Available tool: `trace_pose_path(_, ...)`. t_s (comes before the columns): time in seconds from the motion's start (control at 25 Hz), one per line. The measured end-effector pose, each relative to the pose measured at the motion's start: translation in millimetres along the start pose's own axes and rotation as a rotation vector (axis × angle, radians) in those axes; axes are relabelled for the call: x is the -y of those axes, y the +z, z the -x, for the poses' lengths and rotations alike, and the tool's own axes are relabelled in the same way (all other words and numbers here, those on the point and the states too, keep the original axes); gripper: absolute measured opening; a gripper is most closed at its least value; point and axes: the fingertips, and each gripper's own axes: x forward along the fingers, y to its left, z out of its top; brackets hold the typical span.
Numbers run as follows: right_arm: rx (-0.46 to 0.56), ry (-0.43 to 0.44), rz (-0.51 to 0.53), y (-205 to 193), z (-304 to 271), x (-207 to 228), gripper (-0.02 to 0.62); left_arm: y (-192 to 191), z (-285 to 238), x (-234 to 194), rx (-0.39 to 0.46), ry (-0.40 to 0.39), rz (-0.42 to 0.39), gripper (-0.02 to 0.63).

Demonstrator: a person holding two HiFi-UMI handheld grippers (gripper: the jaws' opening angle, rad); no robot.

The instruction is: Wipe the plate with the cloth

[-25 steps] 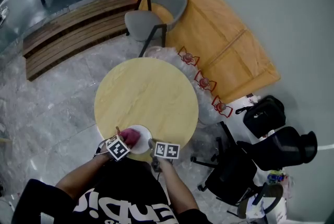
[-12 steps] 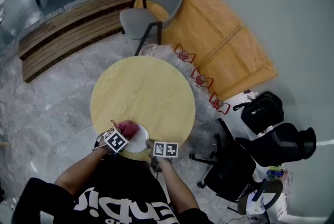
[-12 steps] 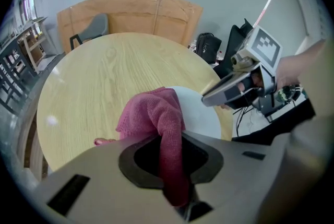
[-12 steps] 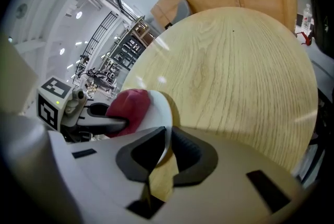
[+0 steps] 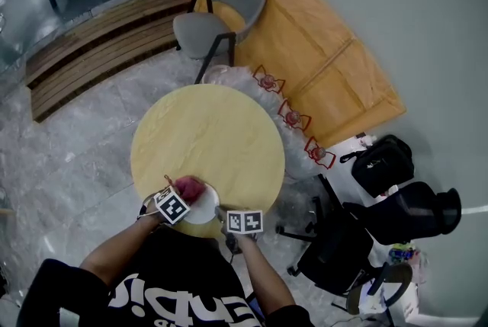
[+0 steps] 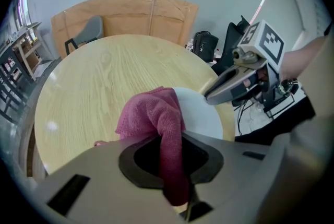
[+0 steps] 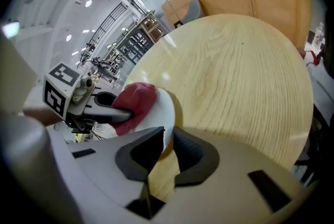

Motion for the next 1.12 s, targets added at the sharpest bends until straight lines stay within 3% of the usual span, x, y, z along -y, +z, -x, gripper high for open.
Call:
trace_pose_path(0.24,-0.048,-0.017,0.146,29,-2,8,0.087,2,-1,1,-0.014,-0.009,-0.025,0.066)
trace_pose_path(0.4,-0.087,-0.023,0.176,33,-13,9,0.112,2,-2,0,-0.013,-0.015,-0.03,0.066)
trace_pose_path(0.6,-0.084,-0.03,0.148,34,-16,11,0.101,2,0,0,-0.013,-0.023,-0.026,0.066)
trace_pose_path(0.72,-0.097,0.0,0.119,30,-17,6,0.049,4,-1,-1,-0.018,-0.022,-0.03,0.066)
trace_pose_path(1.12,-0.049,-0.012,0.022,27,-17,8,0.048,12,-11,5,-0.039,-0.015,-0.013,0.066)
